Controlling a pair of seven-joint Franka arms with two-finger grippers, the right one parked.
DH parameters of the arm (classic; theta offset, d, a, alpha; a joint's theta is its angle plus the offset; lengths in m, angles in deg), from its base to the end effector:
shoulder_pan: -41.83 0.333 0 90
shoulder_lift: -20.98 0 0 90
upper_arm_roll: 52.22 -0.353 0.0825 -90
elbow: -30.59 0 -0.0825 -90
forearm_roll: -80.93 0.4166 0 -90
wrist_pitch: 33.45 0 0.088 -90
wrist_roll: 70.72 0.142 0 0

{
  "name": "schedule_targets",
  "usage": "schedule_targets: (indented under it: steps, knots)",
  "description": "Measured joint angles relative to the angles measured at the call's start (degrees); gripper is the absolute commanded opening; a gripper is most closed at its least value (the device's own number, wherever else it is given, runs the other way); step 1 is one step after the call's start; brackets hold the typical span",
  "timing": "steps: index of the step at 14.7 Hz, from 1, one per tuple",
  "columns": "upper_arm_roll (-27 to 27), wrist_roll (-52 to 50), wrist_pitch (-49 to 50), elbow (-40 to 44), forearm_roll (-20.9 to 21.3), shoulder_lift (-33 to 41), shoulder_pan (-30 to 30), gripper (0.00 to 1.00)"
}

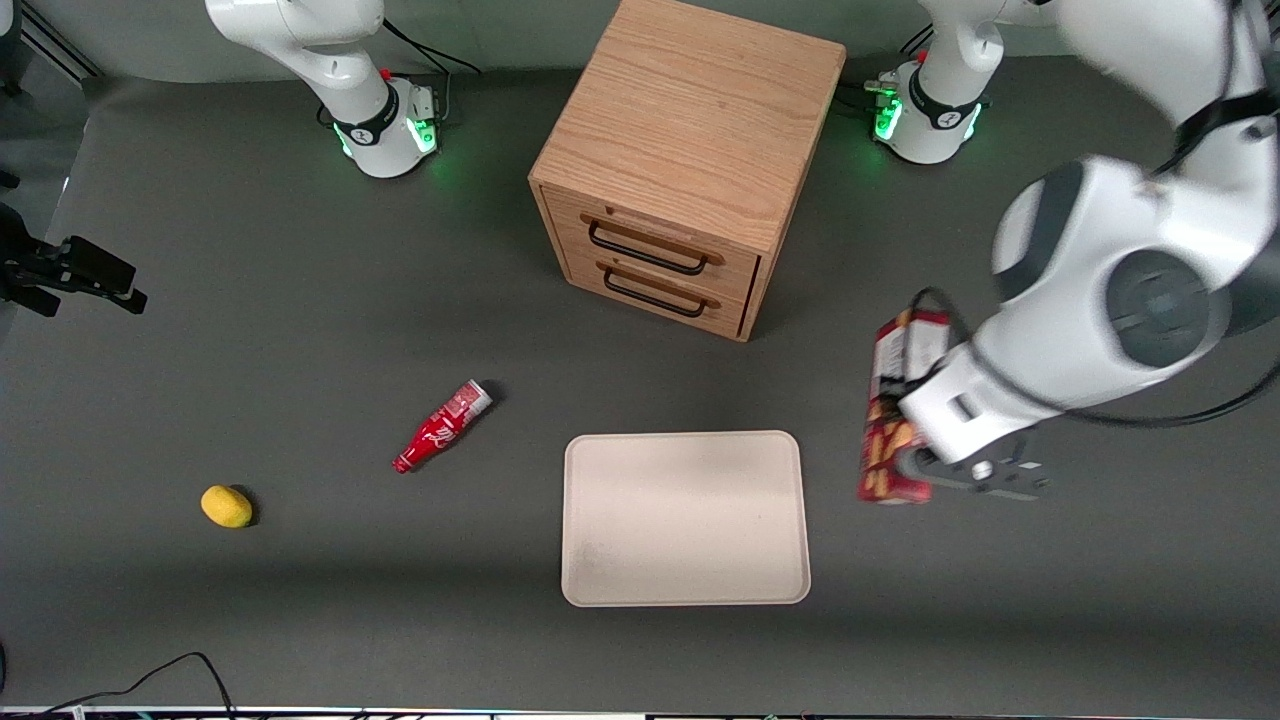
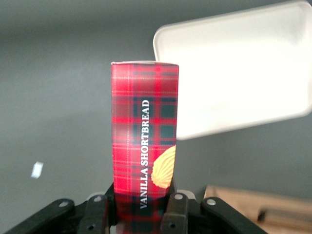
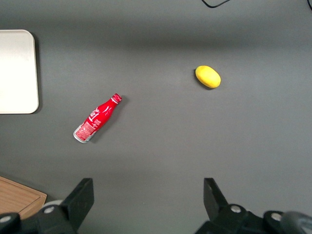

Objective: Place red cookie box on tray
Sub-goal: 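Carry the held cookie box over the cream tray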

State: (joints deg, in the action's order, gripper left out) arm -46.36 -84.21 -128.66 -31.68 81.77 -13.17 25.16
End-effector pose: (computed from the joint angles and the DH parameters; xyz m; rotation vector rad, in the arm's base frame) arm 0.7239 -0.2748 0.4720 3.0982 -0.2207 -0.0476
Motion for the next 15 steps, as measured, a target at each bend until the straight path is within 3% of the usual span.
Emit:
schedule_targets:
  steps: [5, 9, 15]
  knots:
    - [-0.2, -14.5, -13.5, 4.7, 4.7, -13.6, -6.8, 0.0]
    - [-0.8, -15.5, -18.6, 6.9, 5.8, -19.6, -6.9, 0.0]
    - [-1.0, -15.5, -22.9, 7.4, 7.4, -22.8, -6.8, 0.0]
